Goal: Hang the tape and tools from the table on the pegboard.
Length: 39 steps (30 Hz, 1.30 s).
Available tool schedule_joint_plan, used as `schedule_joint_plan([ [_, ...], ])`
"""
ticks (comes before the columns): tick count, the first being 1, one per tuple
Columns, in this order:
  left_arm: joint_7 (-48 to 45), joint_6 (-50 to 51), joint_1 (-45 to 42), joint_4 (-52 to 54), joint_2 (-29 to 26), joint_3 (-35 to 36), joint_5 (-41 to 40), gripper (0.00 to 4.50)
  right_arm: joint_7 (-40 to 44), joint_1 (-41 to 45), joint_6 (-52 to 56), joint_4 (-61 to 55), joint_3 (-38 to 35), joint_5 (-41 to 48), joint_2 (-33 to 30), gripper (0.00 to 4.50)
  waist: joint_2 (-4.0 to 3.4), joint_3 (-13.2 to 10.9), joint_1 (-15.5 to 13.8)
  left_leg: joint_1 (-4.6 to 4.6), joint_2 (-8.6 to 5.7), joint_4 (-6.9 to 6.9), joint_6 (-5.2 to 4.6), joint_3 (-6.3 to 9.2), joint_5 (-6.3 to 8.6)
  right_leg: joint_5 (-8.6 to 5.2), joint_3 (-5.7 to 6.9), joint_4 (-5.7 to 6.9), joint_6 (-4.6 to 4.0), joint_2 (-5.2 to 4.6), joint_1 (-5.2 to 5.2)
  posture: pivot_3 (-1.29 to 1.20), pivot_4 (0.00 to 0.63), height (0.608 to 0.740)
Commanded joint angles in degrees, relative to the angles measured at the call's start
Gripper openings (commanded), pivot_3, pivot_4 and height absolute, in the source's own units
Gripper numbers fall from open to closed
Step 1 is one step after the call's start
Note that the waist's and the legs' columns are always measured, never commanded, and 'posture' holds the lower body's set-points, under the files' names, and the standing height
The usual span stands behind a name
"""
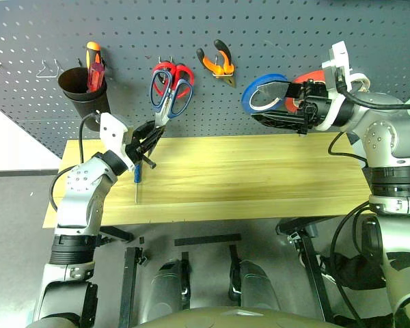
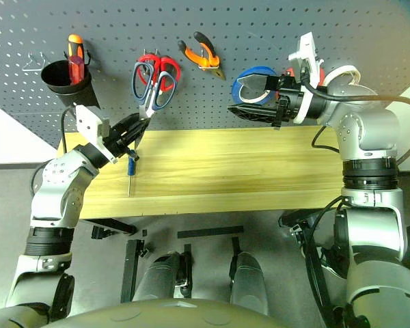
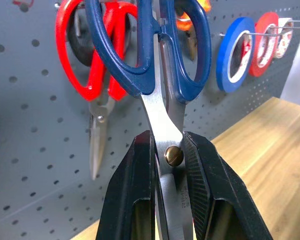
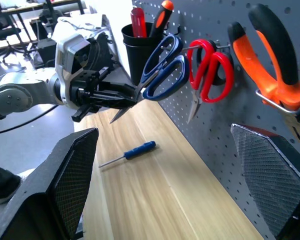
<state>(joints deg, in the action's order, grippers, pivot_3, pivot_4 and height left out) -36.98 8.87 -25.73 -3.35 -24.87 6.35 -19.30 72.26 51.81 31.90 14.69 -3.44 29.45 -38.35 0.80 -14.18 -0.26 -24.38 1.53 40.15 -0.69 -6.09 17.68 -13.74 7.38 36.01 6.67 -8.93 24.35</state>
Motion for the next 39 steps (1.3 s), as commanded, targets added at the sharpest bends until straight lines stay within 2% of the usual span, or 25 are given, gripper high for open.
schedule_joint_plan([
  [1, -0.04, -2.32, -4.87, -6.44, -0.54, 0.45, 1.64, 0.73, -0.73, 0.21, -1.54, -2.24, -0.84, -0.36, -0.75, 4.5, 0.01, 0.03, 0.01, 0.0, 0.0, 0.0, 0.0, 0.0, 0.0, 0.0, 0.0, 0.01, 0.0, 0.0, 0.0, -0.05, 0.143, 0.74],
  [5, 0.68, -3.59, -9.32, -14.08, -0.4, -0.06, 4.05, 0.73, -1.4, 0.02, -2.03, -2.32, -0.65, -0.72, -0.68, 4.5, 0.03, 0.1, 0.44, 0.0, -0.01, 0.03, 0.01, -0.02, -0.01, 0.01, -0.01, 0.02, 0.0, 0.01, 0.0, -0.05, 0.141, 0.74],
  [9, 0.81, -6.6, -11.42, -17.21, 0.47, 0.28, 4.73, 1.78, -2.33, -0.98, -2.31, -2.84, -0.91, -1.05, -0.92, 4.5, 0.04, 0.13, 1.19, 0.0, -0.01, 0.02, 0.01, -0.01, -0.01, 0.01, 0.0, 0.02, 0.0, 0.01, 0.0, -0.06, 0.145, 0.74],
  [13, 2.37, -5.68, -8.72, -12.37, 1.34, 2.87, 1.87, 3.11, -3.11, -3.68, -0.94, -5.96, -1.61, 0.0, -1.58, 4.5, 0.03, 0.14, 1.48, 0.01, 0.0, 0.02, 0.01, -0.01, -0.01, 0.01, -0.01, 0.05, 0.0, 0.01, 0.0, -0.07, 0.149, 0.74],
  [18, 4.98, -3.49, -5.15, -2.76, 2.56, 5.87, -2.26, 3.11, -4.07, -6.39, 1.7, -9.39, -2.28, 1.63, -1.98, 4.5, 0.04, 0.15, 1.35, 0.02, 0.02, 0.08, 0.01, 0.02, -0.01, 0.01, -0.01, 0.09, -0.01, 0.0, 0.0, -0.06, 0.151, 0.74],
  [22, 6.7, 4.38, -0.08, 7.4, 1.11, 7.3, -6.07, 3.11, -4.73, -8.46, 4.64, -12.92, -1.55, 3.53, -1.38, 4.5, 0.03, 0.17, 1.12, 0.02, 0.03, 0.1, 0.01, 0.06, -0.01, 0.02, -0.03, 0.1, -0.01, -0.03, -0.01, -0.04, 0.156, 0.74],
  [26, 11.3, 12.94, 5.58, 13.11, -1.15, 8.26, -5.81, 3.11, -5.48, -9.17, 5.41, -13.69, 0.87, 3.07, 0.2, 4.5, -0.02, 0.42, 1.17, 0.06, 0.03, 0.11, 0.01, 0.05, -0.01, 0.02, -0.07, 0.12, -0.01, -0.02, -0.02, -0.02, 0.159, 0.74],
  [28, 13.79, 21.12, 6.6, 14.73, -2.9, 6.73, -5.14, 3.11, -5.34, -9.22, 5.38, -13.59, 2.27, 2.72, 1.01, 4.5, -0.02, 0.44, 1.05, 0.1, 0.04, 0.11, 0.01, 0.06, -0.01, 0.02, -0.08, 0.14, -0.02, 0.01, -0.06, 0.0, 0.163, 0.74],
  [30, 18.11, 28.74, 6.21, 15.76, -2.65, 6.68, -5.39, 3.11, -4.56, -8.8, 4.88, -12.73, 3.33, 2.44, 1.46, 4.5, -0.03, 0.44, 0.91, 0.13, 0.05, 0.11, 0.04, 0.07, -0.03, 0.02, -0.1, 0.16, -0.02, 0.02, -0.08, 0.02, 0.171, 0.74],
  [35, 25.72, 39.42, 4.27, 11.87, -1.96, 5.56, -1.71, 3.11, -2.87, -5.78, 2.83, -7.14, 6.04, 0.36, 2.58, 4.5, -0.02, 0.45, 0.43, 0.13, 0.01, 0.15, 0.04, 0.09, -0.03, 0.02, -0.13, 0.14, -0.02, 0.01, -0.14, 0.04, 0.191, 0.74],
  [39, 30.43, 43.19, 0.64, 4.51, -0.72, 5.68, 1.35, 3.11, -0.77, -3.46, 0.48, -2.72, 8.02, -1.7, 3.75, 4.5, -0.02, 0.44, -0.13, 0.19, 0.04, 0.13, 0.06, 0.09, -0.04, 0.02, -0.13, 0.15, -0.02, 0.07, -0.14, 0.04, 0.222, 0.74],
])
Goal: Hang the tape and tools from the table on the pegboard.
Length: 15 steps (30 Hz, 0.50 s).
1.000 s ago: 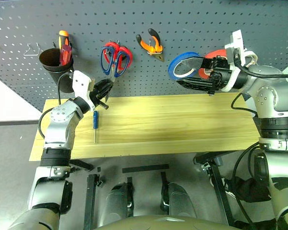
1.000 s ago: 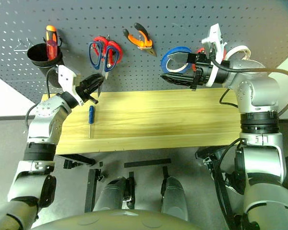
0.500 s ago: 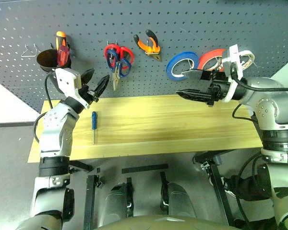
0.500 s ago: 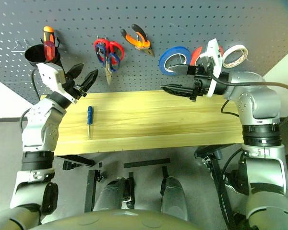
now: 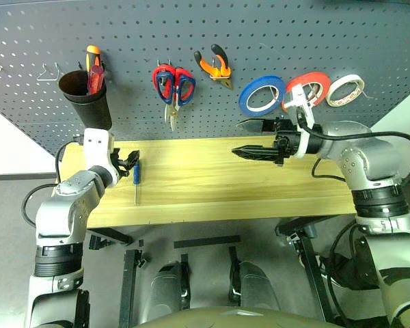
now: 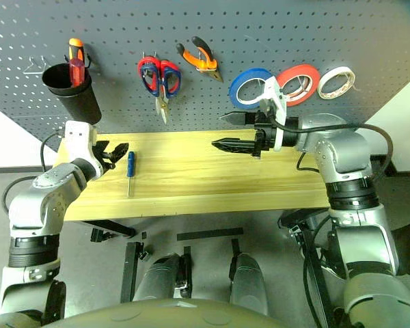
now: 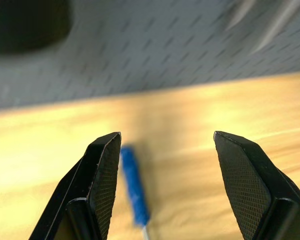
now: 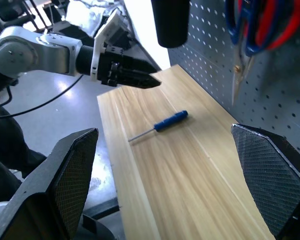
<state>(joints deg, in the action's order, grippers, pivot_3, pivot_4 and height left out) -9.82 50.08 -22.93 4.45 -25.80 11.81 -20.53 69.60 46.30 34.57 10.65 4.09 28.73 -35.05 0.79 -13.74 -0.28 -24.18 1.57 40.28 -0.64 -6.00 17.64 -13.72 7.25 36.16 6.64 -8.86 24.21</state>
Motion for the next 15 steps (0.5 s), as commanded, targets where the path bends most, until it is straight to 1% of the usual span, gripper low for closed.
schedule_joint_plan([
  [1, 4.02, 1.23, -3.22, -5.64, 0.7, 0.58, 3.15, 3.11, 2.43, 2.48, -3.28, 2.35, 1.26, -1.84, 1.02, 4.5, 0.0, -0.01, -0.2, 0.0, 0.02, 0.0, 0.0, 0.0, 0.0, 0.0, 0.0, 0.0, 0.0, 0.02, 0.0, 0.04, 0.228, 0.74],
  [6, 3.71, -1.7, -7.29, -14.67, 1.39, 0.61, 4.76, 3.11, -0.9, 5.1, -12.69, 11.18, 6.36, -10.62, 6.95, 4.5, 0.0, -0.09, -0.13, 0.05, 0.02, -0.03, 0.01, -0.04, -0.01, 0.0, -0.03, -0.01, 0.0, 0.03, 0.0, 0.02, 0.269, 0.74],
  [9, 2.87, -3.03, -9.02, -18.94, 1.43, -0.28, 5.83, 3.11, -0.85, 6.3, -14.06, 14.36, 7.04, -11.9, 9.98, 4.5, -0.02, -0.37, -0.14, 0.07, 0.02, -0.08, 0.03, -0.03, -0.01, 0.0, -0.03, -0.02, 0.0, 0.03, 0.0, 0.02, 0.29, 0.74],
  [15, 3.17, -2.84, -12.63, -25.91, 2.78, 0.1, 6.7, 3.11, -1.23, 8.0, -17.37, 19.72, 8.04, -15.2, 13.25, 4.5, -0.02, -1.65, -0.36, 0.09, 0.0, -0.07, 0.03, -0.01, -0.01, -0.01, -0.02, -0.01, -0.01, 0.02, -0.02, 0.02, 0.333, 0.74],
])
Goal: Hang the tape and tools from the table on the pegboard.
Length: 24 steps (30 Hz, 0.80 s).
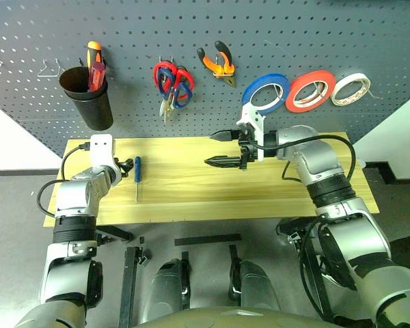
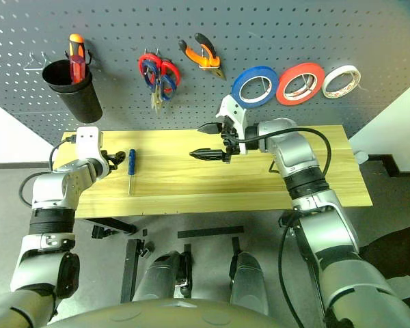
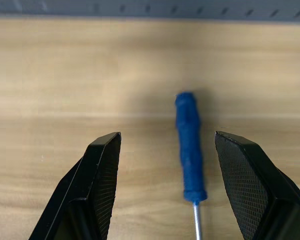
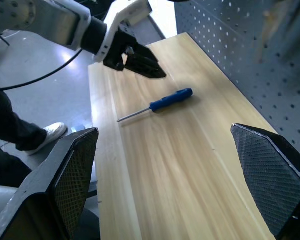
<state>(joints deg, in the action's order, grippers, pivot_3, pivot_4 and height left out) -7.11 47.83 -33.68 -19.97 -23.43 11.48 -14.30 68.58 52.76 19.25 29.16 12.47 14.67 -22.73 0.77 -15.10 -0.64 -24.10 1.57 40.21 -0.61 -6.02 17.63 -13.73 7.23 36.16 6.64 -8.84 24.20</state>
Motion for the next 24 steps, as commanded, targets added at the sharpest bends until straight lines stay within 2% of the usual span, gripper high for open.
schedule_joint_plan([
  [1, 0.57, -0.61, -2.35, -2.39, 0.7, 0.74, 0.46, 3.11, -0.19, 1.8, -2.34, 1.81, -0.33, -1.5, 1.17, 4.5, -0.02, -0.53, 0.02, 0.0, 0.01, 0.0, 0.0, 0.01, 0.0, 0.0, 0.0, 0.0, 0.0, 0.01, 0.0, 0.02, 0.342, 0.74],
  [11, 3.69, -5.23, -7.94, -17.89, 3.07, 1.83, 2.13, 3.11, -2.12, 3.12, -3.9, 6.26, -0.82, -4.66, 3.24, 4.5, -0.16, -2.32, 0.12, 0.03, 0.01, -0.1, 0.01, -0.04, 0.0, 0.0, -0.02, 0.02, 0.0, 0.01, 0.08, 0.05, 0.363, 0.74],
  [15, 5.4, -2.2, -7.27, -16.55, 4.54, 2.49, 1.3, 2.27, -1.5, 2.9, -3.54, 5.7, -0.78, -4.88, 3.17, 4.5, -0.2, -2.44, 0.09, 0.03, 0.01, -0.11, 0.01, -0.04, 0.0, 0.0, -0.02, 0.03, 0.0, -0.01, 0.08, 0.05, 0.362, 0.74],
  [20, 5.84, -0.86, -5.79, -14.12, 5.28, 3.19, 0.88, 0.64, -1.45, 3.59, -3.93, 6.8, -1.13, -5.1, 3.12, 4.5, -0.2, -2.44, -0.03, 0.03, 0.0, -0.11, 0.01, -0.04, 0.0, 0.0, -0.03, 0.03, 0.0, -0.04, 0.08, 0.05, 0.356, 0.74],
  [21, 5.83, -0.92, -5.7, -13.84, 5.29, 3.49, 0.8, 0.52, -1.51, 3.72, -4.06, 7.1, -1.31, -5.14, 3.05, 4.5, -0.2, -2.44, 0.01, 0.03, 0.0, -0.11, 0.01, -0.04, 0.0, 0.0, -0.03, 0.02, 0.0, -0.03, 0.07, 0.05, 0.354, 0.74],
  [24, 5.29, -0.86, -5.58, -12.79, 5.04, 3.72, 0.73, 0.52, -1.23, 3.83, -3.87, 7.13, -1.82, -4.94, 2.57, 4.5, -0.2, -2.44, 0.03, 0.03, 0.01, -0.11, 0.01, -0.04, 0.0, 0.0, -0.03, 0.02, 0.0, -0.03, 0.08, 0.05, 0.34, 0.74],
])
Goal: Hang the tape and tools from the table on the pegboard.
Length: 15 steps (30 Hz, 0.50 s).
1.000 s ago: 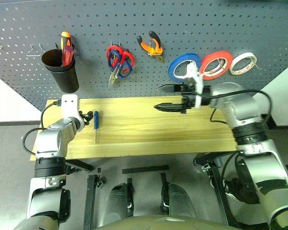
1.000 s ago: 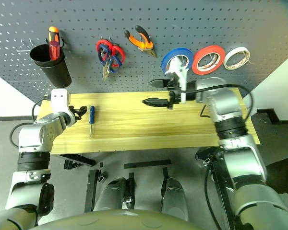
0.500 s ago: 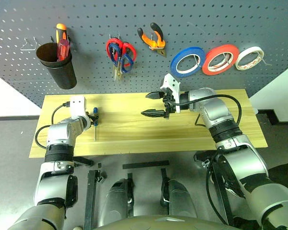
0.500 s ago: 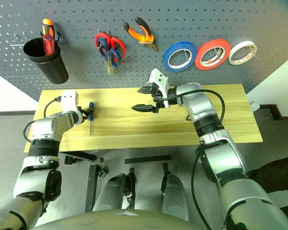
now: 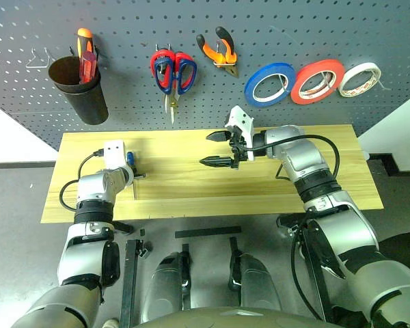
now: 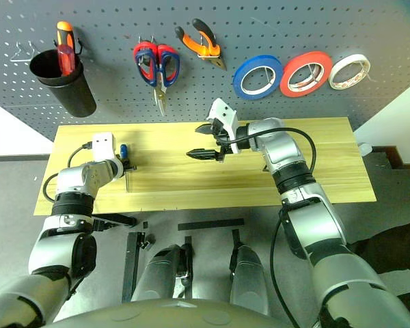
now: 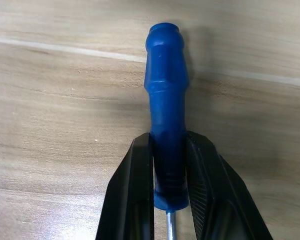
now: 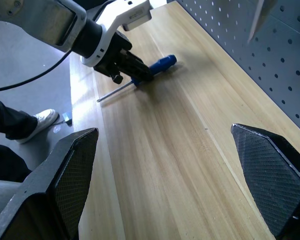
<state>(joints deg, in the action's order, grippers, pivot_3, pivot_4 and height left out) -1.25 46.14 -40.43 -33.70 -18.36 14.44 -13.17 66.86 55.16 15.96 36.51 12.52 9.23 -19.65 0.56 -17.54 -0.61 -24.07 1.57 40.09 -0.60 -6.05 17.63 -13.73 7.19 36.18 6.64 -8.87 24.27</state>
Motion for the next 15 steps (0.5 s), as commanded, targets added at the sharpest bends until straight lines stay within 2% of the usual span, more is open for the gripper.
schedule_joint_plan([
  [1, -1.39, 1.06, 1.58, 2.7, -0.16, 0.6, -0.74, 0.52, 0.85, 1.38, -0.23, -0.82, -2.13, 0.76, -1.0, 4.5, 0.0, 0.0, -0.01, 0.0, 0.0, 0.0, 0.0, 0.0, 0.0, 0.0, 0.0, 0.0, 0.0, 0.0, 0.0, 0.05, 0.33, 0.74],
  [6, -8.53, 1.66, 6.37, 17.08, -1.3, -1.79, -2.92, 0.52, 3.62, 1.02, 1.72, -4.72, -3.74, 2.59, -3.9, 4.5, 0.01, 0.02, -0.1, -0.1, 0.0, 0.0, 0.0, 0.02, 0.0, 0.0, 0.03, -0.05, 0.0, -0.01, 0.03, 0.05, 0.284, 0.74],
  [8, -16.13, -2.69, 13.39, 30.74, -2.66, -1.94, -6.6, 0.52, 7.3, -0.33, 8.14, -12.28, -6.73, 8.12, -6.86, 4.5, 0.01, 0.03, -0.02, -0.11, 0.0, 0.0, 0.01, 0.01, 0.0, 0.0, 0.02, -0.06, 0.0, -0.01, 0.04, 0.04, 0.246, 0.74],
  [10, -20.85, -6.54, 18.79, 39.6, -4.4, -2.0, -7.94, 0.52, 8.68, -1.55, 13.04, -17.87, -9.34, 12.3, -8.95, 4.5, 0.01, 0.11, 0.09, -0.24, 0.06, -0.02, 0.01, 0.04, 0.0, 0.01, 0.02, -0.11, 0.0, -0.01, 0.16, 0.04, 0.224, 0.74],
  [15, -27.65, -8.87, 27.06, 51.01, -6.93, 2.13, -14.48, 0.52, 8.55, -4.58, 19.68, -26.0, -15.02, 19.48, -12.74, 4.5, 0.11, 0.75, -0.1, -0.29, 0.09, -0.01, 0.04, 0.04, -0.01, 0.01, 0.09, -0.1, -0.01, 0.03, 0.17, 0.04, 0.184, 0.74],
])
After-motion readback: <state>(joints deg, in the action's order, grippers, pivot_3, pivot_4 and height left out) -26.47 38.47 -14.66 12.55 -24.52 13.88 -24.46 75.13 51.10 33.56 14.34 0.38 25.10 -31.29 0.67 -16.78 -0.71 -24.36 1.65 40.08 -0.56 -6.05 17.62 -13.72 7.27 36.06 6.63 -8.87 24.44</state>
